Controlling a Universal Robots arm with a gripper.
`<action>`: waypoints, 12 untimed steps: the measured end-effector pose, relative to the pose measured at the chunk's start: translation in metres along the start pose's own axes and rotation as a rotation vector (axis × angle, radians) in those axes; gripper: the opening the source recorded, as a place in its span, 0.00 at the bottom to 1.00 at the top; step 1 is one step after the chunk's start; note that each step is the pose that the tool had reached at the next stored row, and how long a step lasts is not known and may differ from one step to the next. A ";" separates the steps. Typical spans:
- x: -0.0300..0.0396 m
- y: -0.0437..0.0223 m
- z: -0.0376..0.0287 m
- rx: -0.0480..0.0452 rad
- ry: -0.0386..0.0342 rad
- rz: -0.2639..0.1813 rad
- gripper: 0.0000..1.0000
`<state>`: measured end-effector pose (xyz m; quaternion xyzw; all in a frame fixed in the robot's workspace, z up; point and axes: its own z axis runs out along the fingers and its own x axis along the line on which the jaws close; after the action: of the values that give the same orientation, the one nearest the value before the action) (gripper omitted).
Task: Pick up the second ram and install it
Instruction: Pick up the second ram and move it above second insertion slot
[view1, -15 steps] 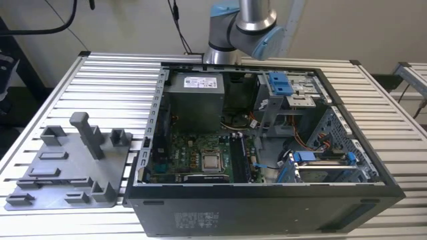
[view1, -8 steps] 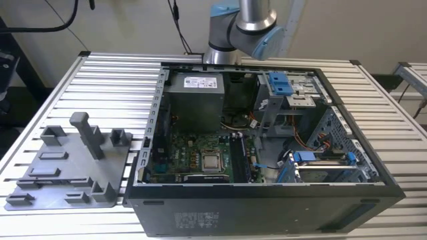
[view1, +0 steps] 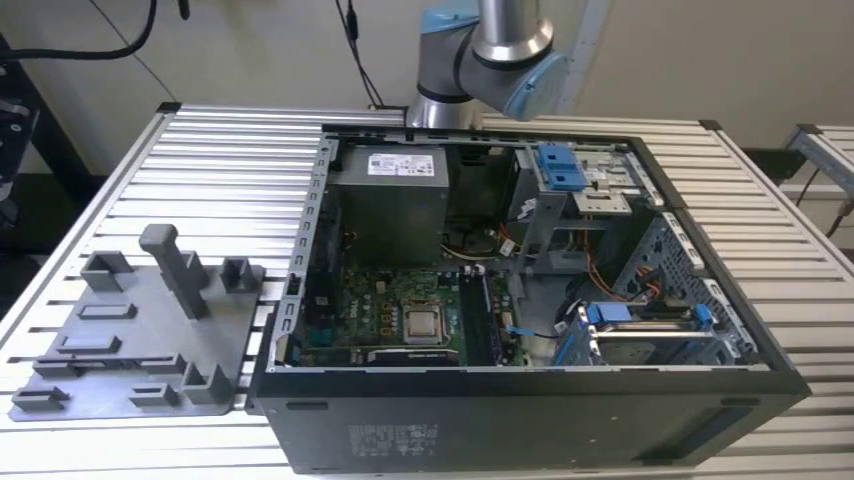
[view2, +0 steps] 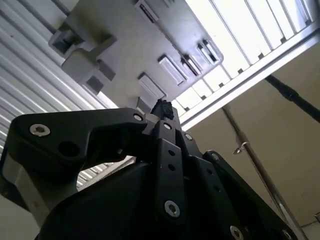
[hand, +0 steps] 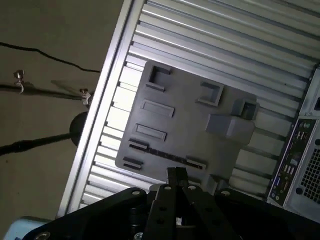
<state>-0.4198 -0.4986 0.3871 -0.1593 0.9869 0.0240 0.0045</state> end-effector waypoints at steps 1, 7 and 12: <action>0.0000 0.0000 0.0000 -0.0001 0.0007 -0.013 0.11; 0.0000 0.0000 0.0000 -0.0013 0.0047 -0.097 0.11; 0.0000 0.0000 0.0000 -0.0025 0.0079 -0.170 0.11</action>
<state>-0.4198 -0.4986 0.3870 -0.2424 0.9699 0.0242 0.0024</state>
